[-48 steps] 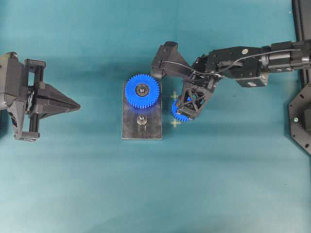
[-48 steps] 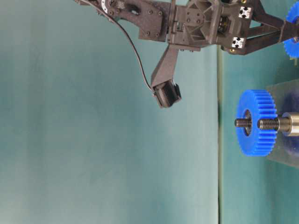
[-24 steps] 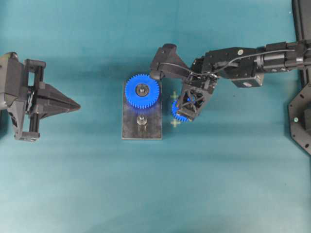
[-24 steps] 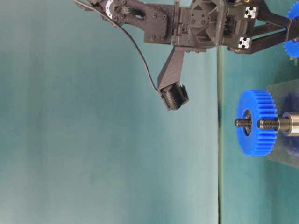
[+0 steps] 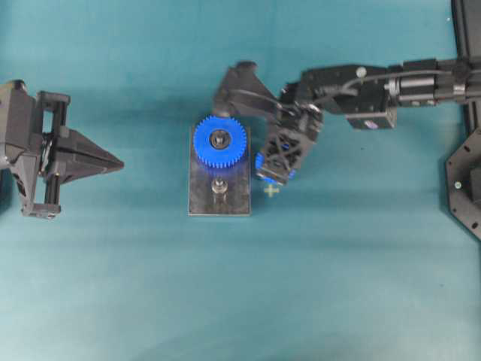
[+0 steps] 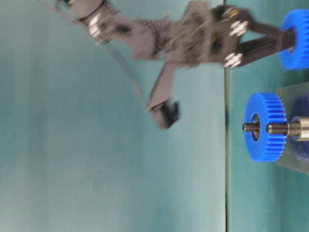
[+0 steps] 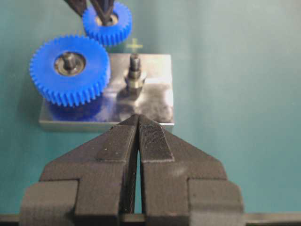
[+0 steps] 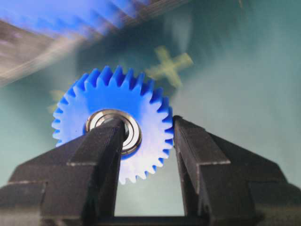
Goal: Fit the small gear onto the shaft.
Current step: 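Lift the small gear and carry it left over the empty shaft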
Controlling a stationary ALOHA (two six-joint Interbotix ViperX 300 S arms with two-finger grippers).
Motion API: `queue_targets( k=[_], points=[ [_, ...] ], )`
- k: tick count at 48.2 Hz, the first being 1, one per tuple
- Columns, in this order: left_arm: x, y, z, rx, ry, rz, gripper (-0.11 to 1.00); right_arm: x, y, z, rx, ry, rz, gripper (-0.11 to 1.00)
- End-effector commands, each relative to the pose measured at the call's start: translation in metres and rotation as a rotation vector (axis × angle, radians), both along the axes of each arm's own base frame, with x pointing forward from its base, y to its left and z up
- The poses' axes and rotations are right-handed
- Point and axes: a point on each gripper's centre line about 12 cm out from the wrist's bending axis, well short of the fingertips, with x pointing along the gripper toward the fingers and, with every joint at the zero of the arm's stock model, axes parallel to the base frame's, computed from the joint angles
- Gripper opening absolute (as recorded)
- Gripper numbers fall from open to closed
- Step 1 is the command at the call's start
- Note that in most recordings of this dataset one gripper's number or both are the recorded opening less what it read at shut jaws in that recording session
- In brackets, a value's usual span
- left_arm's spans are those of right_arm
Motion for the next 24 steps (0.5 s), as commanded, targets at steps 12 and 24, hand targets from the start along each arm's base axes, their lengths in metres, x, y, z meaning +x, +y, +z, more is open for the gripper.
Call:
queue_targets(
  k=[12, 24],
  points=[
    [0.000, 0.000, 0.003, -0.034, -0.015, 0.013, 0.00, 0.043, 0.028, 0.064, -0.009, -0.141, 0.075, 0.35],
    [-0.001, 0.000, 0.004, -0.037, -0.021, 0.015, 0.00, 0.071, 0.038, 0.064, -0.007, -0.142, 0.115, 0.35]
  ],
)
